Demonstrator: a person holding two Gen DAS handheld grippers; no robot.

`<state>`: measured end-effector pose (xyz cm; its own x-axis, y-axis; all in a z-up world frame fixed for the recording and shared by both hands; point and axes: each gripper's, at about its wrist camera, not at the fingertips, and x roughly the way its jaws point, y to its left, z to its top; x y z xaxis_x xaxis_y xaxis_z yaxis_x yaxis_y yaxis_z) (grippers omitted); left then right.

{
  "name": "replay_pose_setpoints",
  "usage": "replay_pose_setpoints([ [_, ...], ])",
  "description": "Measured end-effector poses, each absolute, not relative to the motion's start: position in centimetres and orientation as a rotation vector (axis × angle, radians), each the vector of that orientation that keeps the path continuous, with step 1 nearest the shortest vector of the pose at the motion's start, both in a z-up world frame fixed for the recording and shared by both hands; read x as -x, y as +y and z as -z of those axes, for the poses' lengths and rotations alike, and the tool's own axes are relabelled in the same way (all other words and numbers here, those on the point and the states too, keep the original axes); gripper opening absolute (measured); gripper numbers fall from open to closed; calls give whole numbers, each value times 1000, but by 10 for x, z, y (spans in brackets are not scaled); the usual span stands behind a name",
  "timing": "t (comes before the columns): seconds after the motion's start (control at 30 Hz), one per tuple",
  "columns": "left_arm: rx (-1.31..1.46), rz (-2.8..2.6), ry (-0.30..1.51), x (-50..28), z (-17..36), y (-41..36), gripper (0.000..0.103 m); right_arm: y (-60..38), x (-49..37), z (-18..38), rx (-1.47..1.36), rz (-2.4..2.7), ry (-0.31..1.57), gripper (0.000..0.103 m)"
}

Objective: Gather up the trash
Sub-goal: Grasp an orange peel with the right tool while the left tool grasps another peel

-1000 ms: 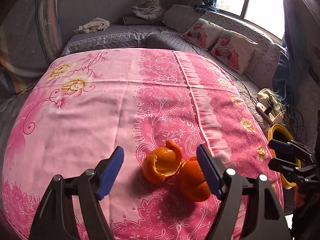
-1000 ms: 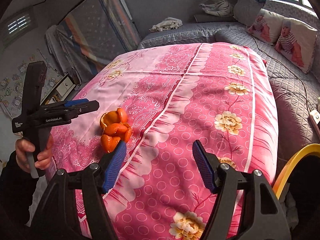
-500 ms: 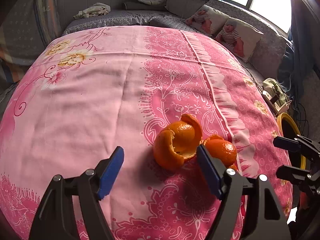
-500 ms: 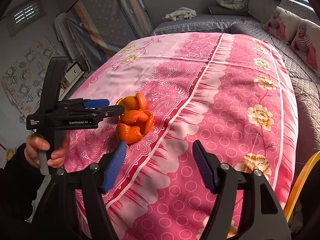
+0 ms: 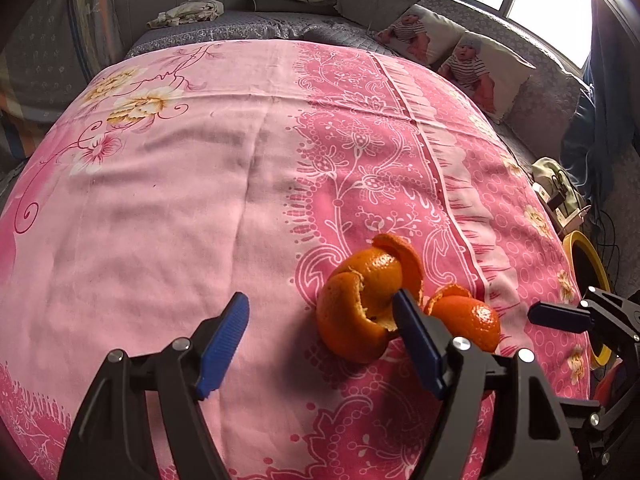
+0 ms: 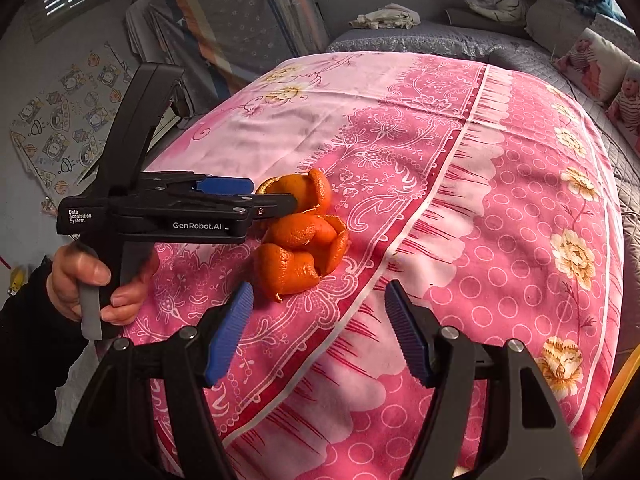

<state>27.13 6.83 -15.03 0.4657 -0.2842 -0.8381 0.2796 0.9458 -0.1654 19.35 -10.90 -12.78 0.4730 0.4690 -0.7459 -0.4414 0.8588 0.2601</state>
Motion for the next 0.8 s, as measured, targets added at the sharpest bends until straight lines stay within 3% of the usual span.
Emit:
replay_pose_setpoints([
  [0.6,19,346,1043,-307,159,65,71,-69,-233,148,48,-594,971,64],
  [0.7,28,344,1043,-313,159,67,70,-63,-236,152,52,-604,982,54],
  [0.8,30,327,1037,-316,158,70,59,-61,-236,150,69,-599,962,41],
])
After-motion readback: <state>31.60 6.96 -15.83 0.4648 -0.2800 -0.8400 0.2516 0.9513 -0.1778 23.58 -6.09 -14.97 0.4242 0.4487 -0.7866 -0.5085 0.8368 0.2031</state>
